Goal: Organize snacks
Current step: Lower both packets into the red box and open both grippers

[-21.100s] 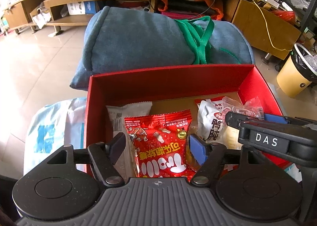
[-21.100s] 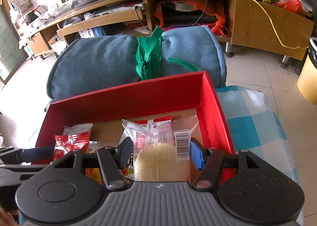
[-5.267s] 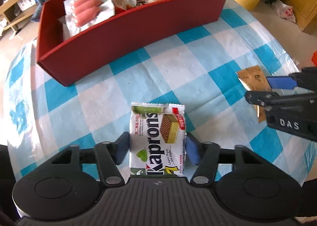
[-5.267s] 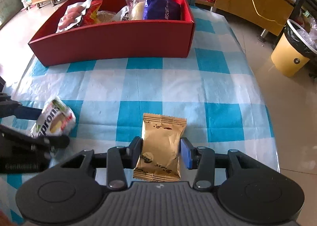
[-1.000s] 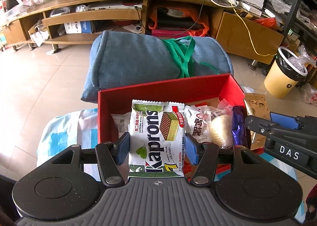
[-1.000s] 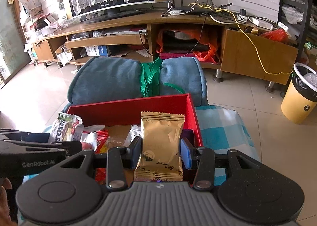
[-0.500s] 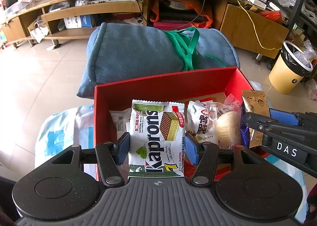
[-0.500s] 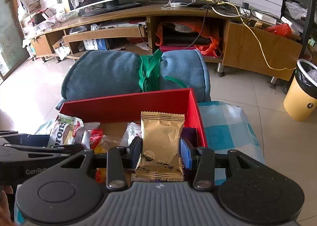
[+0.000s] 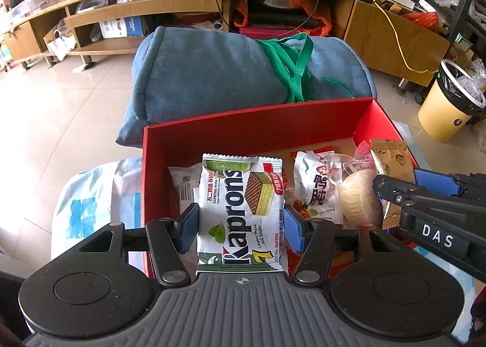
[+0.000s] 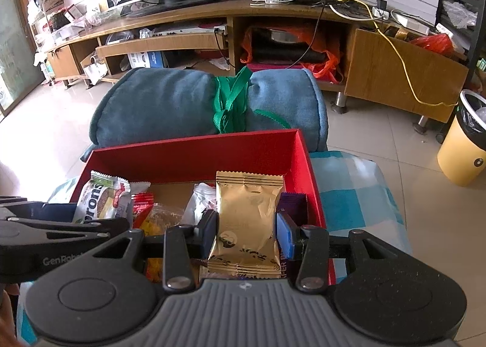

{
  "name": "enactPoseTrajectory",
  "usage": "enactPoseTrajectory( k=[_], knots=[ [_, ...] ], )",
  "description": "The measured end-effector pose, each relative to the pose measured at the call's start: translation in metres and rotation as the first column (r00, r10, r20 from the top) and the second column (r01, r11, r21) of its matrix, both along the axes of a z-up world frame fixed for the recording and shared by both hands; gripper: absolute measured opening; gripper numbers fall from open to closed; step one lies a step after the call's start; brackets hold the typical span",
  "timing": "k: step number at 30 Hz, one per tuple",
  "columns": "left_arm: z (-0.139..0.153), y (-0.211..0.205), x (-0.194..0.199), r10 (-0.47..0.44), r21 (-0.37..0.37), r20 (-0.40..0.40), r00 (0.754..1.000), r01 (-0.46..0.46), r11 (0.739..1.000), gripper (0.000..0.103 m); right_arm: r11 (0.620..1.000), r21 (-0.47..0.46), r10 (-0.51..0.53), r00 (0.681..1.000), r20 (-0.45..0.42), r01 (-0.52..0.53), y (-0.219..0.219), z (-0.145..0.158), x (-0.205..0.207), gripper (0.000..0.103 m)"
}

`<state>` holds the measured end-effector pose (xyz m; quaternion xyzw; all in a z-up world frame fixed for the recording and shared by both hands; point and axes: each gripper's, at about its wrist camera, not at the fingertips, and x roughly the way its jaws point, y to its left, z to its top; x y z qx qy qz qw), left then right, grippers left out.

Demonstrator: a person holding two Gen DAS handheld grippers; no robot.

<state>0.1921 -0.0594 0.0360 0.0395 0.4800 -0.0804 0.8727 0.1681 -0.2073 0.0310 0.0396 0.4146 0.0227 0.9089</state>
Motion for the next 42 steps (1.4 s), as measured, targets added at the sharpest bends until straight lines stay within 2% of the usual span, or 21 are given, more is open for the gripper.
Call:
enactPoseTrajectory(
  k=[29, 42],
  knots=[
    [-0.01, -0.003, 0.008, 0.005, 0.003, -0.013, 1.0, -0.005, 1.0, 0.069, 0.999, -0.011, 0.038, 0.999, -0.017, -0.038, 0.011, -0.014, 0.014, 0.041],
    [-0.003, 0.004, 0.007, 0.02, -0.01, -0.012, 1.0, -0.021, 1.0, 0.072, 0.999, -0.002, 0.05, 0.999, -0.008, -0.05, 0.013, -0.005, 0.01, 0.043]
  ],
)
